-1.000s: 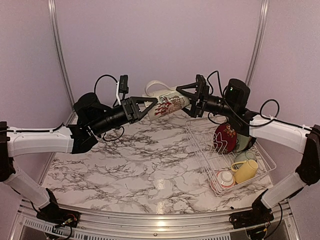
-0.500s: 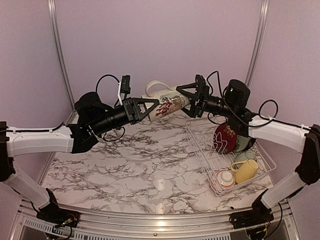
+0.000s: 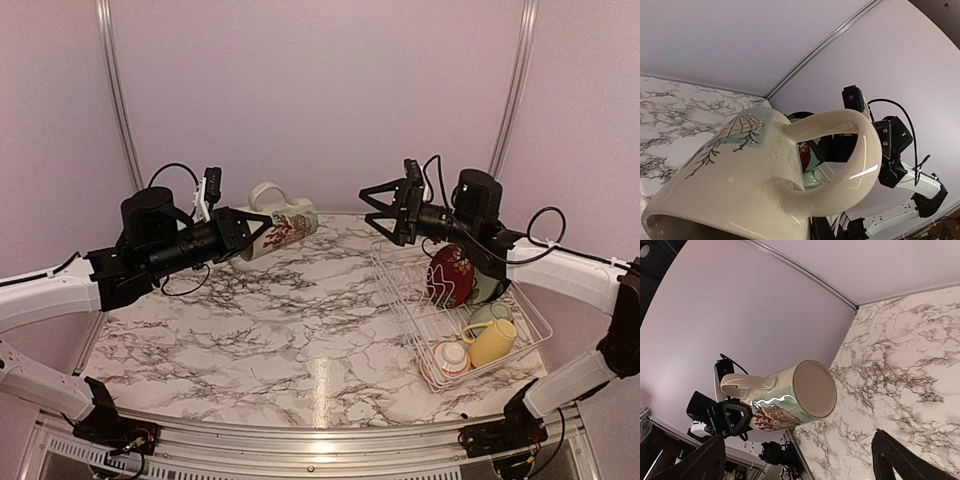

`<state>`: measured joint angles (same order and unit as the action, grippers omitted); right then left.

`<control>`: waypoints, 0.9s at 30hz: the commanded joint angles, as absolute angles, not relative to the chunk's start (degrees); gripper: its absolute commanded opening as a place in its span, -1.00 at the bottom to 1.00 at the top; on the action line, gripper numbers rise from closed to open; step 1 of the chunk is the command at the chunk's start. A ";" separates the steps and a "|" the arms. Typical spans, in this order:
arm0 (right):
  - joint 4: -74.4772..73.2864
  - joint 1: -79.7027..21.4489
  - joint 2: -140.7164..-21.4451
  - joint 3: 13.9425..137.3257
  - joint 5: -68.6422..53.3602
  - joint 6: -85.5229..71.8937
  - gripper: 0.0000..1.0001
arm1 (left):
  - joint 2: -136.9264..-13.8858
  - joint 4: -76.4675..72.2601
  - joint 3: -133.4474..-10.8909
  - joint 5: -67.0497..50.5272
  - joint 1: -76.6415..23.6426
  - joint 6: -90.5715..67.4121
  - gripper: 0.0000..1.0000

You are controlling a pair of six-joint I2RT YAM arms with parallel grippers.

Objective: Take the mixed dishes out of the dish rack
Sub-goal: Pass from the right arm to the left, then place the cup at the center of the board.

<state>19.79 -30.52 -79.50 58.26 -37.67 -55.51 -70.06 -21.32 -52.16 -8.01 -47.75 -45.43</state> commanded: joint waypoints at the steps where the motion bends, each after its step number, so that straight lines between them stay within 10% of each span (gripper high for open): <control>1: 20.88 -27.78 -78.46 55.50 -38.65 -53.90 0.97 | -63.85 -14.81 -53.13 -0.86 -46.87 -42.35 -1.00; 12: -16.28 -28.24 -73.57 63.55 -14.13 -25.05 0.97 | -62.28 32.36 -68.54 25.82 -45.84 -36.60 -1.00; 27: -35.03 -29.96 -77.65 71.06 6.31 -8.39 0.93 | -75.19 55.90 -79.92 23.57 -34.17 -19.42 -1.00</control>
